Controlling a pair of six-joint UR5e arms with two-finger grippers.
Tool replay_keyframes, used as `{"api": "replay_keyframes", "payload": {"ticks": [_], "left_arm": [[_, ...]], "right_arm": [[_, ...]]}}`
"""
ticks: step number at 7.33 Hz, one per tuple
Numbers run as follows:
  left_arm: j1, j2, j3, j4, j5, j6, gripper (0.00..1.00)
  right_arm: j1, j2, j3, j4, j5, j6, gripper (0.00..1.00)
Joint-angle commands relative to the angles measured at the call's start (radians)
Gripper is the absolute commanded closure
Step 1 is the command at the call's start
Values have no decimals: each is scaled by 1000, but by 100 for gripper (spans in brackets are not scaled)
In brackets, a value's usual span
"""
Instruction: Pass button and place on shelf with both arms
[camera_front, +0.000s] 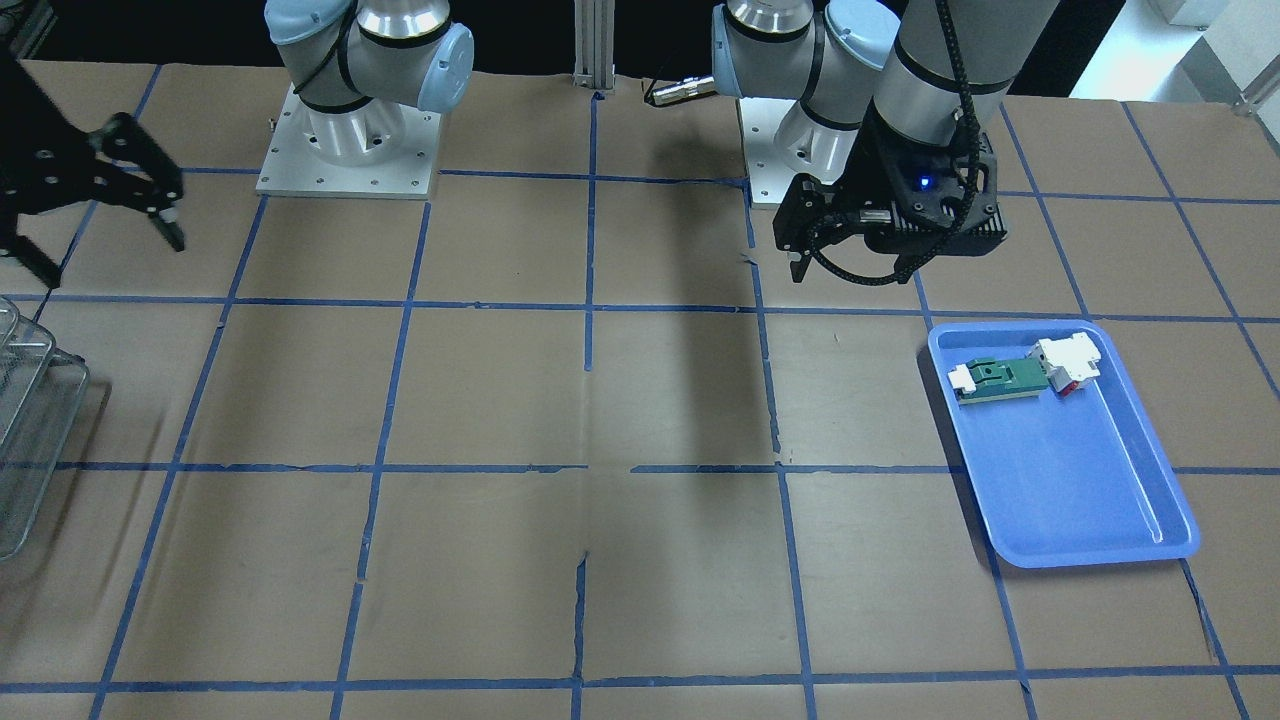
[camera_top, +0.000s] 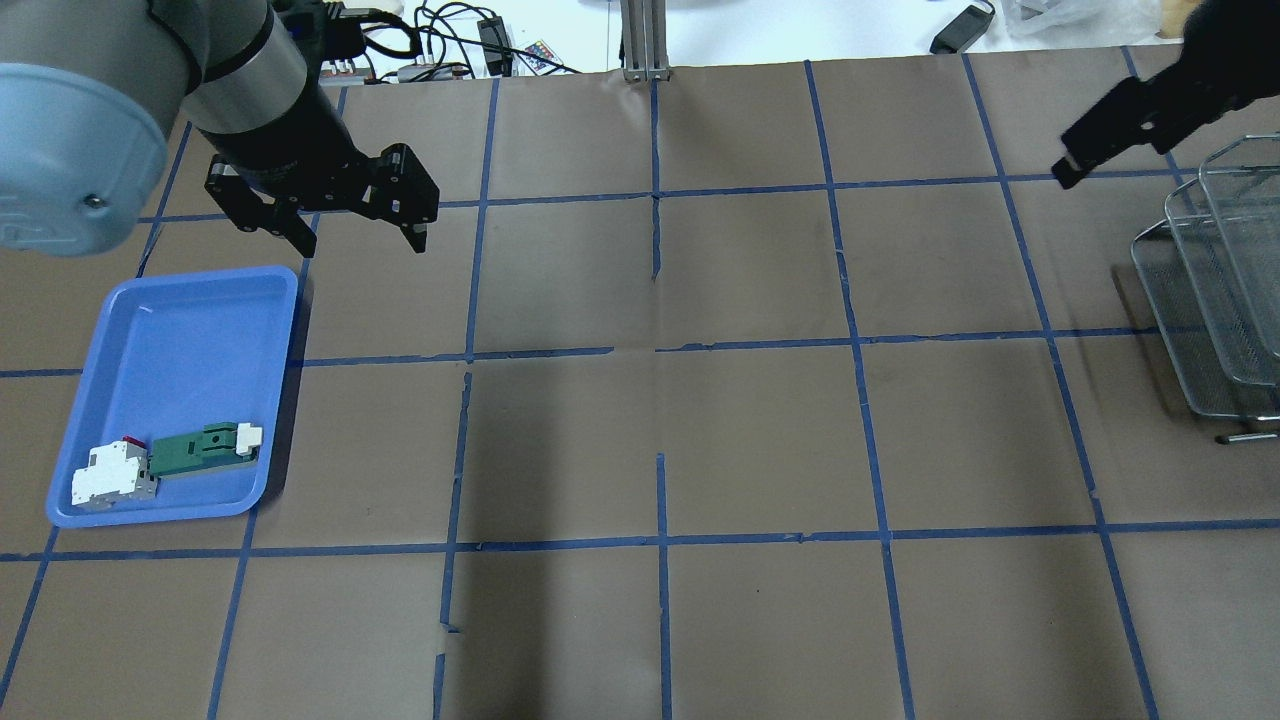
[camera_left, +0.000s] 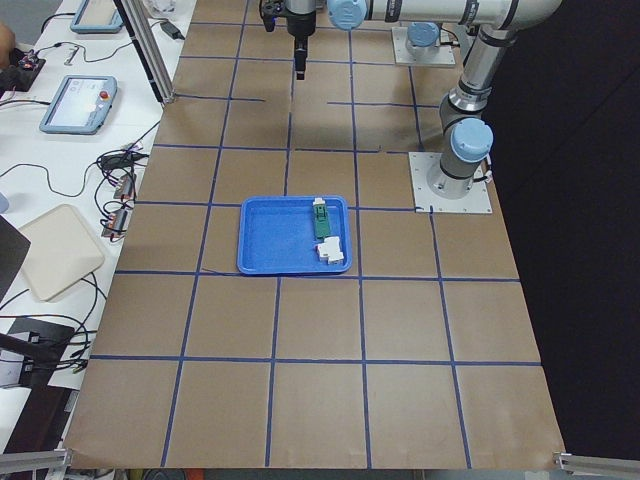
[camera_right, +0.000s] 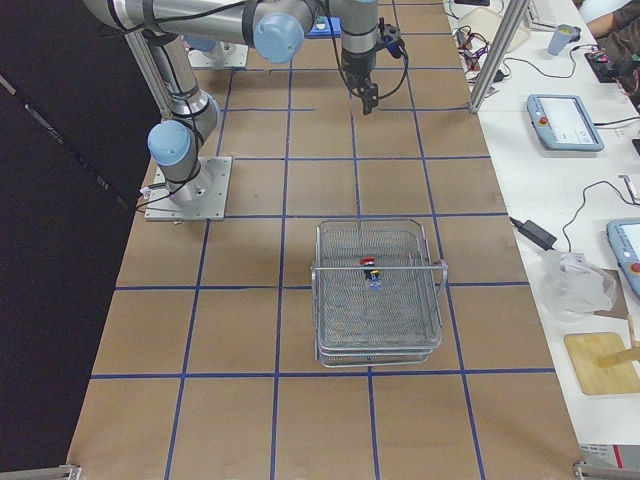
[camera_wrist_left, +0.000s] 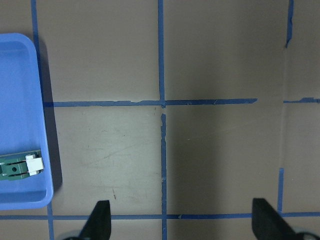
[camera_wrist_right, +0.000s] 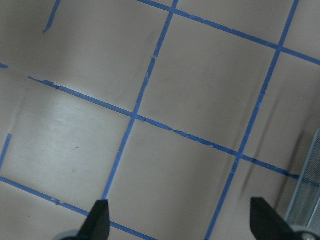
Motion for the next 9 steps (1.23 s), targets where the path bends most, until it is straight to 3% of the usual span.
{"api": "replay_keyframes", "payload": {"ticks": [1, 3, 9], "left_arm": [[1, -9, 14, 0, -4, 0, 0], [25, -33, 56, -7, 6, 0, 0], [18, -43, 50, -7, 9, -8, 0]], "right_arm": [[233, -2, 5, 3, -113, 475, 0], [262, 5, 51, -7, -134, 581, 0], [216, 38, 45, 0, -129, 560, 0]]}}
